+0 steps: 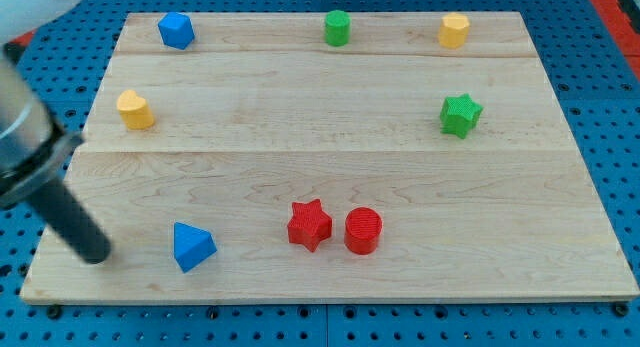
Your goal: Push green star slightly left and a bit down
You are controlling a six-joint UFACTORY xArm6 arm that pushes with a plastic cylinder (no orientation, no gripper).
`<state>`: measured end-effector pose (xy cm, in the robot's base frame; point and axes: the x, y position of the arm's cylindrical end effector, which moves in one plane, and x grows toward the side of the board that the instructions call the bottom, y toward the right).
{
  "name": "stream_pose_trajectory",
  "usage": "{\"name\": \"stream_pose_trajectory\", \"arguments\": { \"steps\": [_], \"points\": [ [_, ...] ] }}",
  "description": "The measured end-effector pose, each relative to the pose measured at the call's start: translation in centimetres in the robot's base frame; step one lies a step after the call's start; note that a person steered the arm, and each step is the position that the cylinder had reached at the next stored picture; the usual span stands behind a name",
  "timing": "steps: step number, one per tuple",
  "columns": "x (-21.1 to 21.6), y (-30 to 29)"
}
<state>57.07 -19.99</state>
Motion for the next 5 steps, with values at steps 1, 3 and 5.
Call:
{"name": "stream_pose_trajectory", "arguments": {
  "steps": [1, 3, 5],
  "points": [
    [-0.5, 11.6],
    [1.8, 10.1],
    [-8.1, 10.7]
  ]
}}
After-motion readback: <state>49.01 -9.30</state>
